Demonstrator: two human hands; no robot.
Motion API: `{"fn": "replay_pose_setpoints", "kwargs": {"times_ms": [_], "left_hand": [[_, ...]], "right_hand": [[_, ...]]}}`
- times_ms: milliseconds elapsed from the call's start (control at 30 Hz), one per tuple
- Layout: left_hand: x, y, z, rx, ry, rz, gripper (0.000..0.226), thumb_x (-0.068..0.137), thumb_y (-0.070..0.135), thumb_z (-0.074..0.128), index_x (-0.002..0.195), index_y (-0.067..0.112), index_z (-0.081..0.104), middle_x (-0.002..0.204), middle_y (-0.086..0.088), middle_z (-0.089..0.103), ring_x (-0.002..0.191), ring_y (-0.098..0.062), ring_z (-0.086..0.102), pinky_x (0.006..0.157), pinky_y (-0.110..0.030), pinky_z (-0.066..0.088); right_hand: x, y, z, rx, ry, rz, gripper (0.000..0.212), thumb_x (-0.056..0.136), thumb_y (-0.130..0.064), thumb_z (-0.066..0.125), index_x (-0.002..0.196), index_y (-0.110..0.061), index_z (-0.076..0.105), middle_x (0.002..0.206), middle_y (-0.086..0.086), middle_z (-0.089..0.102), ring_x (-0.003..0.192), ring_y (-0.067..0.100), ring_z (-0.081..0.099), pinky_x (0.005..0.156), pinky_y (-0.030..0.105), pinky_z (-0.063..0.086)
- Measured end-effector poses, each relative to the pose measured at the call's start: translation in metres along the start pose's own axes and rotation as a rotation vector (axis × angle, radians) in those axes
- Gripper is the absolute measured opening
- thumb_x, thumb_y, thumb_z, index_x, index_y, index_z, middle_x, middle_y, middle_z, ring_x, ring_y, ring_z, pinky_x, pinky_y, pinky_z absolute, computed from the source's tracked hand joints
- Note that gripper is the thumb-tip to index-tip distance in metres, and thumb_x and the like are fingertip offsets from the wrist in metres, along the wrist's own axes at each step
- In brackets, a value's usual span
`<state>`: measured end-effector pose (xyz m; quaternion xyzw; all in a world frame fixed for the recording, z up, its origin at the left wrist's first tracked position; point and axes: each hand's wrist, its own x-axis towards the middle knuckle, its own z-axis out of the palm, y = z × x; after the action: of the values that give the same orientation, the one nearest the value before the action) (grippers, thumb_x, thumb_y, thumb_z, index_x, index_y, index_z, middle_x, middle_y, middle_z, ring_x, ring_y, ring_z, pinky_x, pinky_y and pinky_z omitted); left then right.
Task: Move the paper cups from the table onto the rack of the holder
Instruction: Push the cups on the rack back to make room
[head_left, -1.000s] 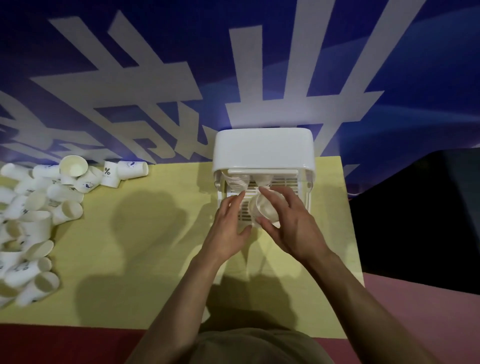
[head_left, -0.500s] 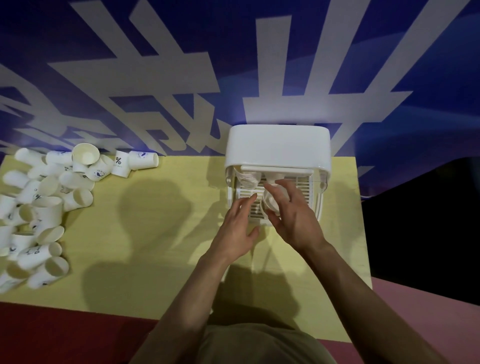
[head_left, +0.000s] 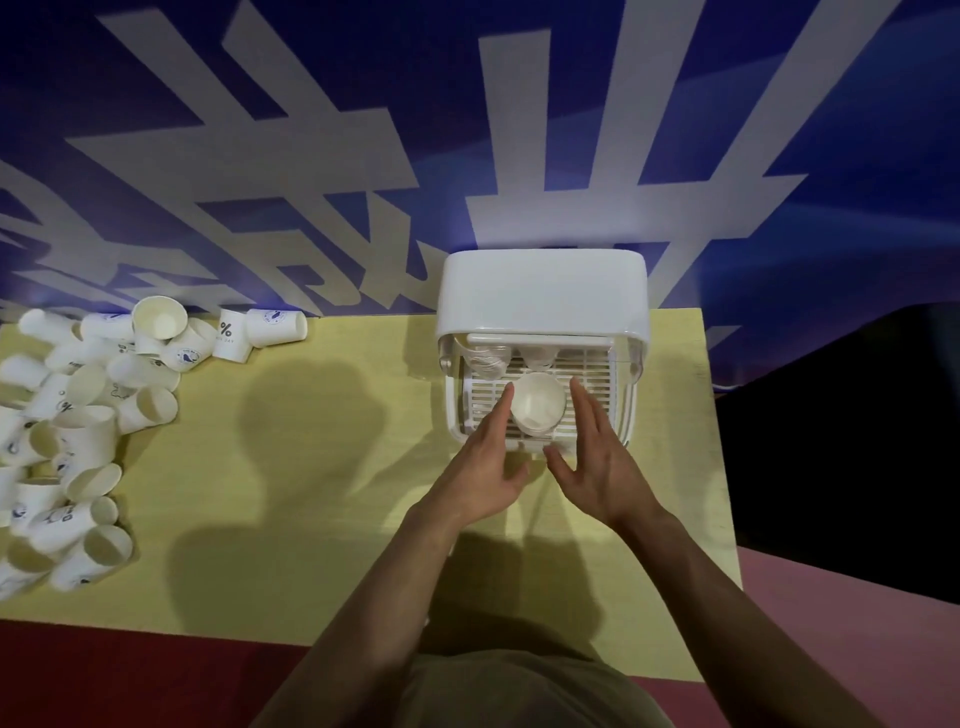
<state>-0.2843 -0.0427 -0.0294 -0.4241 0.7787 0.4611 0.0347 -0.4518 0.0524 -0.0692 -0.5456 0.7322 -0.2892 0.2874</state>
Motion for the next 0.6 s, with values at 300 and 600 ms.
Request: {"fn": "replay_pose_setpoints", "kwargs": {"times_ms": [300, 600], "left_hand": [[0.019, 0.012, 0.009, -0.043, -0.031, 0.072, 0.106, 0.091, 0.014, 0.064, 0.155, 0.05, -0.013, 0.154, 0.017, 0.029, 0.137, 0.006, 0.03, 0.108, -0.026, 0.034], [0.06, 0.04, 0.019, -0.07, -0.046, 0.12, 0.079, 0.096, 0.023, 0.057, 0.151, 0.036, 0.003, 0.158, 0.011, 0.027, 0.141, -0.008, 0.036, 0.107, -0.017, 0.032]], "right_hand": [[-0.014, 0.0, -0.013, 0.272, 0.005, 0.081, 0.092, 0.092, -0.022, 0.055, 0.163, -0.033, -0.003, 0.167, -0.011, 0.023, 0.15, 0.01, 0.031, 0.118, 0.013, 0.028], [0.013, 0.012, -0.044, 0.42, 0.083, 0.025, 0.082, 0.086, 0.002, 0.044, 0.158, -0.028, 0.021, 0.154, -0.011, 0.045, 0.145, 0.014, 0.044, 0.118, 0.031, 0.038]]}}
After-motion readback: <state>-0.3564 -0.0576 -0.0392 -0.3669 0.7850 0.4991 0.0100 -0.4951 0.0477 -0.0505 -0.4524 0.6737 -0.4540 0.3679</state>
